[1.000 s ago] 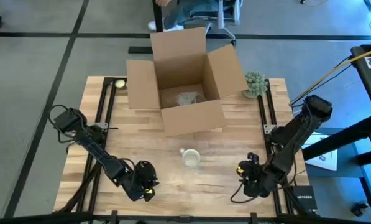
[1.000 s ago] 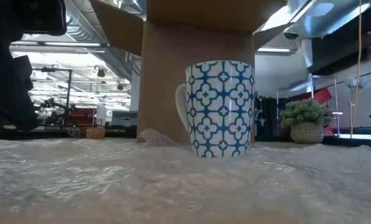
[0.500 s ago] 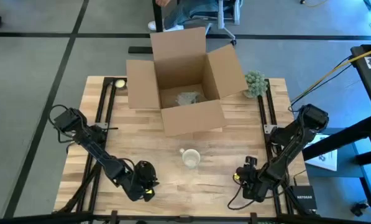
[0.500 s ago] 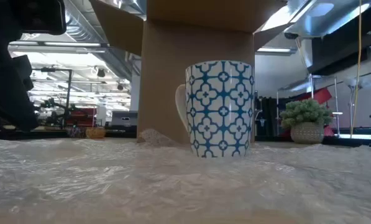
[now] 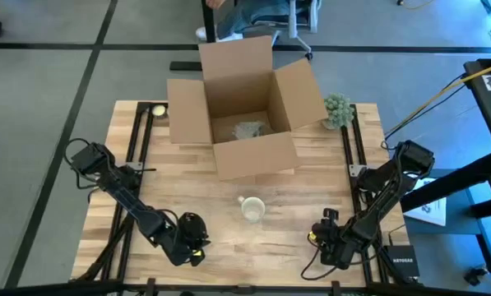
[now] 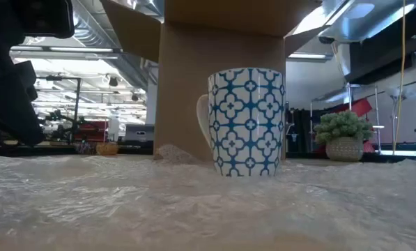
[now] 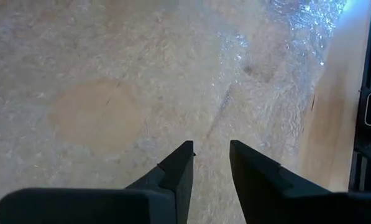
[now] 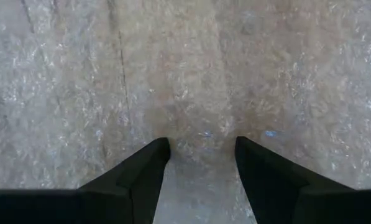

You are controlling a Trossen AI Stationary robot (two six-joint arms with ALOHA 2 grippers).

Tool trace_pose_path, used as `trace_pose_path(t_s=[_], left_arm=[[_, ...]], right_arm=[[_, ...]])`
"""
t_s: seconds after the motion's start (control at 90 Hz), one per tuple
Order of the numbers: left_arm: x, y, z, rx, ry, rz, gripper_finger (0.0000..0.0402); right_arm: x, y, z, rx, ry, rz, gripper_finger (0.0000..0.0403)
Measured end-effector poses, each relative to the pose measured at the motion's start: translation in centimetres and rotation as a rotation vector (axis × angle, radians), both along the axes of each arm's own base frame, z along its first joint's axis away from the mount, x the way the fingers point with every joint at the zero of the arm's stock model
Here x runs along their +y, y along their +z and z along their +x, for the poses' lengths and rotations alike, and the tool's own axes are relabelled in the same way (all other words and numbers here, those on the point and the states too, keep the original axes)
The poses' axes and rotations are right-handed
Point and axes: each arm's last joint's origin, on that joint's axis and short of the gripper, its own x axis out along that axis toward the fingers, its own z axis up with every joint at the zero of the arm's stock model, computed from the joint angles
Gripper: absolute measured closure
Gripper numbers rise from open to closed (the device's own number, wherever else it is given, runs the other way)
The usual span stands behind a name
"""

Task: Wrap mug
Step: Wrap the white patterned mug with the transparent bubble wrap

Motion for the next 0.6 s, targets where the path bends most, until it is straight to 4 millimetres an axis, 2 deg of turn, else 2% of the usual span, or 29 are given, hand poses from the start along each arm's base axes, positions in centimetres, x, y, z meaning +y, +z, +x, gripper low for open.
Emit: trace_pose_path(t_s=[0.5,0.6], left_arm=[[-0.11,0.09,0.08,-0.012,-0.015,0.003,0.0314],[-0.1,0.09,0.08,-0.012,-0.015,0.004,0.0314]], right_arm=[[0.01,-0.03,0.14,-0.034,0.018,-0.02,0.0219],[0.02,-0.03,0.16,-0.037,0.018,-0.019,0.023]])
